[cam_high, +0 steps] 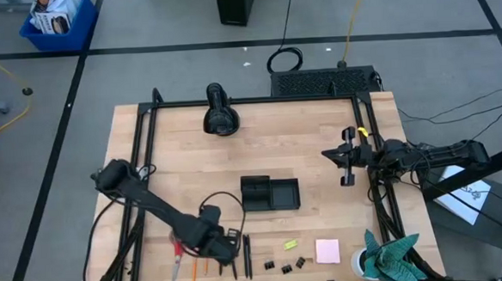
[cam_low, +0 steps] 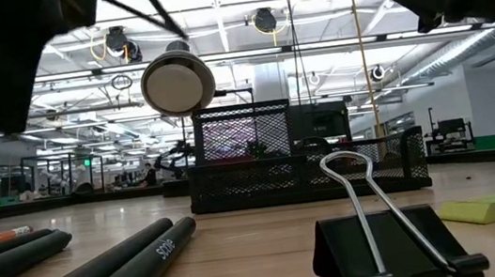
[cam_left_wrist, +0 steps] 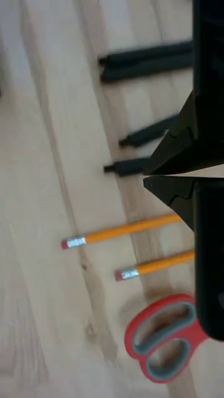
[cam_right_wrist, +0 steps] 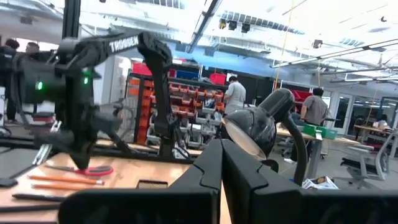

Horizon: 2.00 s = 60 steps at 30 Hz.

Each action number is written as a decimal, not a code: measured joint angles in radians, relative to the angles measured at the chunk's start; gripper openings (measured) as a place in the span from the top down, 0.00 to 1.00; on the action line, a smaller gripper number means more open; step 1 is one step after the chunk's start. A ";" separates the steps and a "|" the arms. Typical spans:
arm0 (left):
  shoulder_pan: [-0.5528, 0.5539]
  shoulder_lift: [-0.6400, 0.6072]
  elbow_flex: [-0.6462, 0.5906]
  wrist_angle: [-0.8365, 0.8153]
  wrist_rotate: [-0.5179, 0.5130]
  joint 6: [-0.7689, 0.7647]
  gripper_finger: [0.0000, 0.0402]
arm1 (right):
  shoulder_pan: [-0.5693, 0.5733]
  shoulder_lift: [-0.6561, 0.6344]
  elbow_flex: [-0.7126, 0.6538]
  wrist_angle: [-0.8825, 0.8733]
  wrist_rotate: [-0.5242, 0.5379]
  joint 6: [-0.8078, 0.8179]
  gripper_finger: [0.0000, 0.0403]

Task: Pick and place office supplies into organizer
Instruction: Put the right pencil into the desk organizer

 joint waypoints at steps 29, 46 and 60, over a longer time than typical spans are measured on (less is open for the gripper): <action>0.028 0.036 -0.104 -0.010 0.034 0.033 0.48 | 0.000 0.000 0.000 0.074 -0.003 0.021 1.00; 0.063 0.029 -0.271 0.205 0.099 0.126 0.59 | 0.000 0.000 0.000 0.079 -0.004 0.021 1.00; 0.121 0.024 -0.333 0.317 0.142 0.220 0.81 | 0.000 0.000 0.000 0.074 -0.005 0.021 1.00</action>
